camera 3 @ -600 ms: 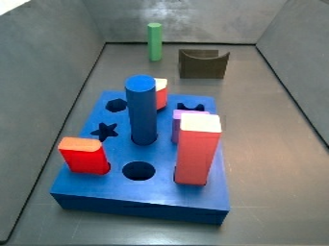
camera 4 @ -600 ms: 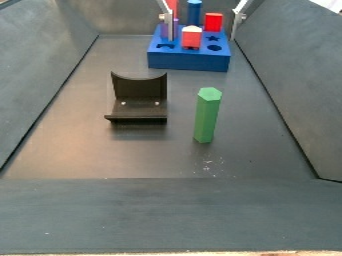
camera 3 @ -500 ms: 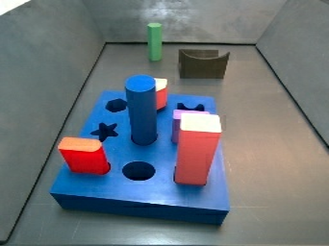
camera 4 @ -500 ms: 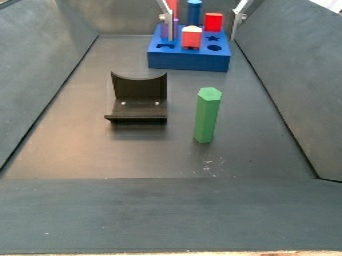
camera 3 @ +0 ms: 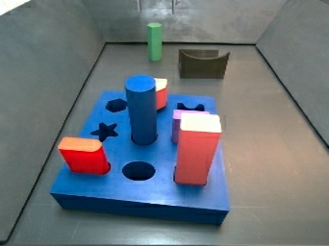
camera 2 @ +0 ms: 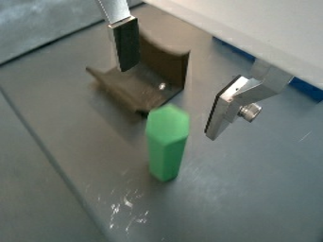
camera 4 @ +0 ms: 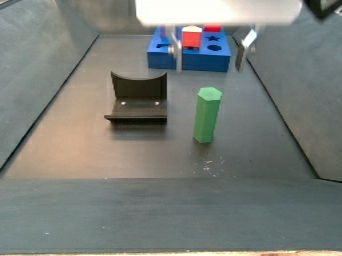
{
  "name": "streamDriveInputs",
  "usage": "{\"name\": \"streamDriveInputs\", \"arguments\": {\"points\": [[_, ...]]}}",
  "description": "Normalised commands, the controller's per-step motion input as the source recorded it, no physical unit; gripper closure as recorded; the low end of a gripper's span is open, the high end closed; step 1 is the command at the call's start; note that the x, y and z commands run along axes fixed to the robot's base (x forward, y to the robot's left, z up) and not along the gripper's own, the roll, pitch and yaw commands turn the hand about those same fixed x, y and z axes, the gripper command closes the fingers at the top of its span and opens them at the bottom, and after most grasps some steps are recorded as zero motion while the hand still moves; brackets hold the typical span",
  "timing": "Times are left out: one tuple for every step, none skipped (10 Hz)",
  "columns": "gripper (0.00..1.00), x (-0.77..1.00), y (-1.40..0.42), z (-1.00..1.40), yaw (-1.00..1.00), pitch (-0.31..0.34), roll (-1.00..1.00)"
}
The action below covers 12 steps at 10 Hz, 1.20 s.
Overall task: Pick up the hexagon object. Move up. Move to above the board. Insert the hexagon object.
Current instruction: Pick up the hexagon object.
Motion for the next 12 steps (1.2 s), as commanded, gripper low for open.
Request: {"name": "streamDriveInputs", "arguments": {"points": [[0.00, 0.00, 0.29, -0.75, -0.01, -0.110, -0.16], [0.00, 0.00, 0.20, -0.70, -0.01, -0.113, -0.18], [0.00, 0.00, 0.03, -0.68, -0.03, -0.126, -0.21], [0.00, 0.00, 0.01, -0.61, -0.07, -0.121, -0.25], [0.00, 0.00, 0.03, -0.57, -0.08, -0.123, -0.28], [0.00, 0.00, 0.07, -0.55, -0.07, -0.113, -0.29], [0.00, 0.00, 0.08, -0.47, -0.05, -0.101, -0.28], [0.00, 0.00, 0.00, -0.30, 0.00, -0.080, -0.18], [0.00, 0.00, 0.00, -0.04, 0.00, 0.000, -0.12], [0.00, 0.00, -0.10, -0.01, 0.00, 0.000, -0.01], [0.00, 0.00, -0.13, 0.00, 0.00, 0.000, 0.00], [0.00, 0.00, -0.07, 0.03, 0.00, 0.000, 0.01]]}}
